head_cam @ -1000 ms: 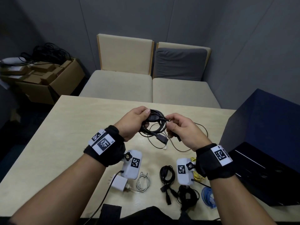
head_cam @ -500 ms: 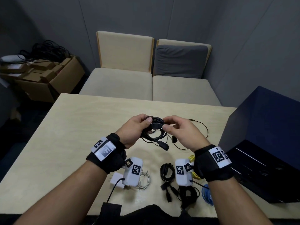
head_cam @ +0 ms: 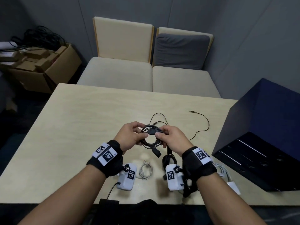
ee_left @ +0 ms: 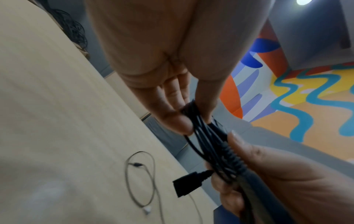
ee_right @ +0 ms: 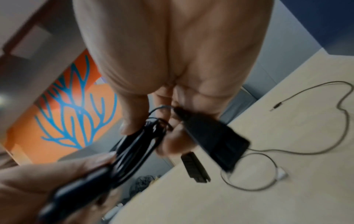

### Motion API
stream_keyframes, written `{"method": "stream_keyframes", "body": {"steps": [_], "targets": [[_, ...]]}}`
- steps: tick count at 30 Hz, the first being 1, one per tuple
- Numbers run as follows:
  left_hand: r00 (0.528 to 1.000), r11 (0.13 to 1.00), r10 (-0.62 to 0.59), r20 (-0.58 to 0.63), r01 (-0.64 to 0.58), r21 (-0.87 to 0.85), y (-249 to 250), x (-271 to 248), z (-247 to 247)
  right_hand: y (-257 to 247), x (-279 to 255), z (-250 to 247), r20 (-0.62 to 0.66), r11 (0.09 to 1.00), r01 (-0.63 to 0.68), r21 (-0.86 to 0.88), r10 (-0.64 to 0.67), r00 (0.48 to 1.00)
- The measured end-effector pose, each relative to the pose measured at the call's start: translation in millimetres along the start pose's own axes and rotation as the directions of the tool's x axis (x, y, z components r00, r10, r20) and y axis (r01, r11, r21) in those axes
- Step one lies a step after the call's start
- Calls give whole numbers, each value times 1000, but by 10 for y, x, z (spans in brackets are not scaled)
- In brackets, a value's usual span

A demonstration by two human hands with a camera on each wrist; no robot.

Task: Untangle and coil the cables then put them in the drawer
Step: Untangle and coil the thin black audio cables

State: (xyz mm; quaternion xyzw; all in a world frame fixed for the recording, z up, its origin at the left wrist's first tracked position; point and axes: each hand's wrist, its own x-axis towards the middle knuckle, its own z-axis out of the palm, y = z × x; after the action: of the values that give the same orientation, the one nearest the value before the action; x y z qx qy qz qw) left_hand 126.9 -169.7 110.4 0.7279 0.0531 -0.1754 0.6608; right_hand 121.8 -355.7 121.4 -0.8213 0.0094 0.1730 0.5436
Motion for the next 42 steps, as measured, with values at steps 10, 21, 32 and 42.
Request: {"method": "stream_keyframes", "body": {"steps": [10, 21, 32, 42], "targets": [[996, 996, -79, -39, 77, -37, -517, 65, -311, 295, 194, 540, -41, 942, -167, -292, 162, 986], [947, 944, -299, -121, 312, 109, -885, 573, -160, 483, 744, 597, 13, 853, -252, -457, 289, 957], [892, 697, -414, -182, 439, 567, -1031, 827, -195, 795, 1140, 754, 104, 771, -227, -595, 355, 929], [881, 647, -443, -168, 444, 620, -949, 939, -291, 826, 1165, 453, 27, 783, -234, -576, 304, 952]]}}
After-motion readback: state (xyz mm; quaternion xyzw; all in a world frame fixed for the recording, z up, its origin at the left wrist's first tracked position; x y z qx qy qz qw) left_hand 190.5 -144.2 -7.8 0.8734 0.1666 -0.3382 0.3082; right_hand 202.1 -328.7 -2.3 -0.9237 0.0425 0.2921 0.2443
